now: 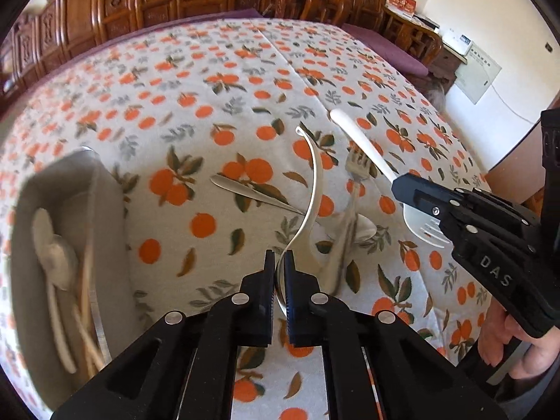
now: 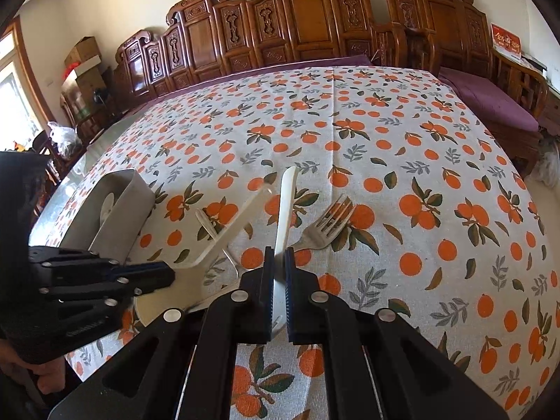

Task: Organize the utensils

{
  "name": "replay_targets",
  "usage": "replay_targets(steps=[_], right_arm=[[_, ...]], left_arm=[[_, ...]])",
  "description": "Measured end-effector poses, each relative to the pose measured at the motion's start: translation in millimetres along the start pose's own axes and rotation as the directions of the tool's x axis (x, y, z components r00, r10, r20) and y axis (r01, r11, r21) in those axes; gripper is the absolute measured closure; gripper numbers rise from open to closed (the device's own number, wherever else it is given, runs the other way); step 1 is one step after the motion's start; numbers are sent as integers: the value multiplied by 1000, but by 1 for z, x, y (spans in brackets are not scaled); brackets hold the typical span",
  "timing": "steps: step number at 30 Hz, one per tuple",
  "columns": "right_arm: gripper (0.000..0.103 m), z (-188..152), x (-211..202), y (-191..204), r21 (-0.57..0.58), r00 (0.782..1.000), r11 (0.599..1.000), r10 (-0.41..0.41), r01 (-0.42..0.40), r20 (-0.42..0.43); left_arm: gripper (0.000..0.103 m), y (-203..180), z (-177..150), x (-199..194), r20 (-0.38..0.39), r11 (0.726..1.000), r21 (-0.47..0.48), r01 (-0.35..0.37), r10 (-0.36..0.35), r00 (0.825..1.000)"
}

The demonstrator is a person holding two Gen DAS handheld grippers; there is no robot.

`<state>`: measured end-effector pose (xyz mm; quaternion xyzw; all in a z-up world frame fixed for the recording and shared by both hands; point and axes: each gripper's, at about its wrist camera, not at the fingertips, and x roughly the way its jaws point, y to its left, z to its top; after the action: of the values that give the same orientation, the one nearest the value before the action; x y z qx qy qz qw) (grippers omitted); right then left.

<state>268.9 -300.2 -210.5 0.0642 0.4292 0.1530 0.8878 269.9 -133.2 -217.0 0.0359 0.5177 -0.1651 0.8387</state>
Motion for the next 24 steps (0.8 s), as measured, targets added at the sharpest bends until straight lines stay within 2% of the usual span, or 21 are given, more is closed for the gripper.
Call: replay_targets(steps=[14, 24], right_arm=[[96, -7, 0, 28, -59, 1000, 998, 26, -26, -5], [96, -18, -2, 50, -104, 999, 994, 39, -40, -13]], left_arm=[[99, 35, -15, -55, 83, 995, -32, -96, 98, 992], [99, 56, -29, -80, 104, 991, -66, -118, 124, 987]])
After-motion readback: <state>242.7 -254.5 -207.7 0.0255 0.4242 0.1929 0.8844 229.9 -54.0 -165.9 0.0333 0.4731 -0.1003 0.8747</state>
